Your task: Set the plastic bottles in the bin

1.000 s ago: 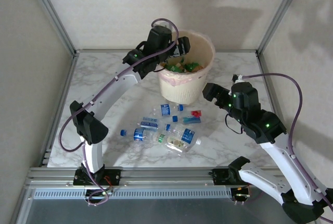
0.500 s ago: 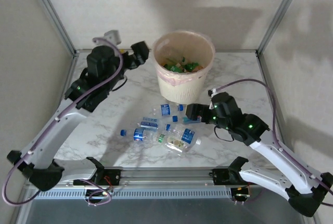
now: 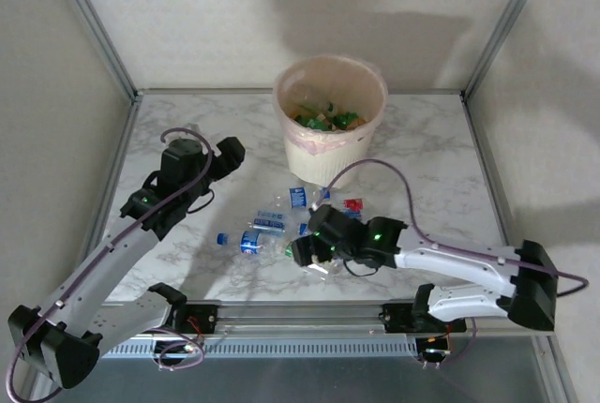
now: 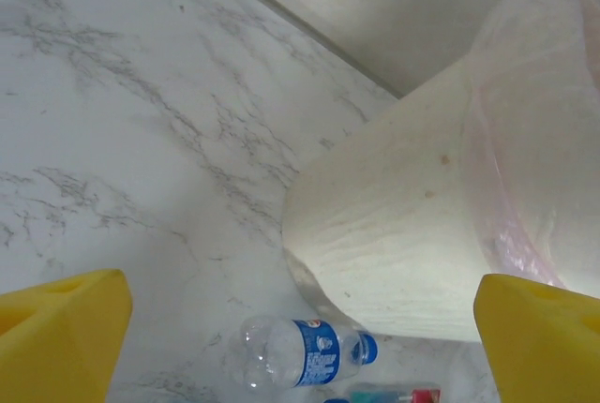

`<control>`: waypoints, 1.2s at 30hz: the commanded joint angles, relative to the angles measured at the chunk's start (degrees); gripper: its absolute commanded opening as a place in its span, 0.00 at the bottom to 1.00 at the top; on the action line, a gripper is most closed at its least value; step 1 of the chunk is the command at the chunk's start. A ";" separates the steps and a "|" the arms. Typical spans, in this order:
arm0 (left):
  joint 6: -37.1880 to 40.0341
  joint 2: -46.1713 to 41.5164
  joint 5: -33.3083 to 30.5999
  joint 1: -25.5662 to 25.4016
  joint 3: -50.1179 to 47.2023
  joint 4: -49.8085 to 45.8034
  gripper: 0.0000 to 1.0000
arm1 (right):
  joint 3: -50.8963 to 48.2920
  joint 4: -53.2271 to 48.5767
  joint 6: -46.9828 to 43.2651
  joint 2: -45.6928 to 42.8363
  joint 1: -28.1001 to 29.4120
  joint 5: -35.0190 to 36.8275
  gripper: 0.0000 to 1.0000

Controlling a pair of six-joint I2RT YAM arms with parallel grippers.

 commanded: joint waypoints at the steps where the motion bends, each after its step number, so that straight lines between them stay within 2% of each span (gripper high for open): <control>1: -2.69 -0.60 2.68 1.72 -2.01 3.16 0.93 | 2.04 0.05 -1.04 4.99 2.06 3.28 0.94; 9: -2.79 -0.05 3.49 3.27 -3.71 3.64 0.93 | 4.77 -0.16 -3.73 10.84 2.16 6.43 0.95; 15: -3.31 0.29 4.81 4.27 -5.38 5.15 0.91 | 5.44 -0.05 -6.16 14.63 2.12 4.84 0.93; 28: -3.37 0.44 6.22 6.04 -7.39 6.67 0.90 | 4.67 -0.34 -6.92 16.35 4.47 -1.16 0.88; 36: -3.47 0.56 6.70 6.66 -8.16 7.27 0.90 | 7.03 -1.93 -6.79 16.78 5.70 1.82 0.89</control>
